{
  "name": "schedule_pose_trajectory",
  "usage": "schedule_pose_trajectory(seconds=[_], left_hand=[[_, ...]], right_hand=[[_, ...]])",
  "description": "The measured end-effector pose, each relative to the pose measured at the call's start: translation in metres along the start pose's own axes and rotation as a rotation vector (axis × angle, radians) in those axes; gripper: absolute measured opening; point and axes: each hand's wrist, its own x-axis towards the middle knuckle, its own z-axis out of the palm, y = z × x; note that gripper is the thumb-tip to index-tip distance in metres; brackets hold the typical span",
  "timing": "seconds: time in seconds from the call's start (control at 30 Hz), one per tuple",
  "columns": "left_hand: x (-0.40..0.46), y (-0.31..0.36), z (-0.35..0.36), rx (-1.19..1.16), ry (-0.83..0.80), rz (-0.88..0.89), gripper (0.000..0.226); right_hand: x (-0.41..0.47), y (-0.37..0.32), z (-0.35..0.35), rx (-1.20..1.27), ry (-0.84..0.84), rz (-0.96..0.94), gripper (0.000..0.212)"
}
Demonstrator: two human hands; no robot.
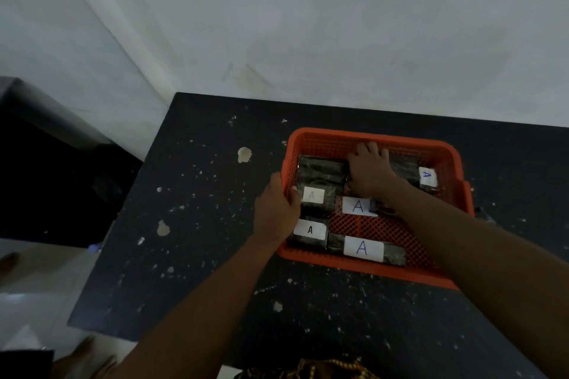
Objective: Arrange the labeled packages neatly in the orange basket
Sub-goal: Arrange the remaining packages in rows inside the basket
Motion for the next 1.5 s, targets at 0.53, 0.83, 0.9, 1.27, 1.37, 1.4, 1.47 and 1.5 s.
schedule_pose_trajectory(seconds=[0.53, 0.83, 0.9, 1.27, 1.37, 1.4, 1.47, 1.5], left_hand=[[0.001, -0.005, 0.002, -0.002, 0.016, 0.033, 0.01], [0.002, -0.008, 0.004, -0.017, 0.015, 0.032, 0.012], [0.002, -0.009, 0.004, -0.028, 0.009, 0.033, 0.012], [0.001, -0.009, 0.004, -0.04, 0.015, 0.056, 0.01], [0.002, -0.01, 0.005, -0.046, 0.026, 0.06, 0.011], [0.002, -0.01, 0.005, -0.049, 0.026, 0.063, 0.011], [0.002, -0.011, 0.005, -0.053, 0.021, 0.067, 0.01], [0.002, -0.012, 0.005, -0.053, 0.019, 0.065, 0.01]], right_hand=[[-0.023, 0.009, -0.039, 0.823, 0.174, 0.139, 0.018], [-0.044, -0.002, -0.022, 1.293, 0.368, 0.392, 0.028], [-0.05, -0.003, -0.019, 1.333, 0.426, 0.432, 0.037], [-0.068, -0.006, -0.014, 1.426, 0.497, 0.464, 0.053], [-0.069, -0.005, -0.013, 1.439, 0.496, 0.459, 0.052], [-0.069, -0.005, -0.013, 1.416, 0.498, 0.464, 0.051], [-0.067, -0.007, -0.011, 1.353, 0.502, 0.488, 0.051], [-0.066, -0.009, -0.009, 1.329, 0.505, 0.501, 0.051]])
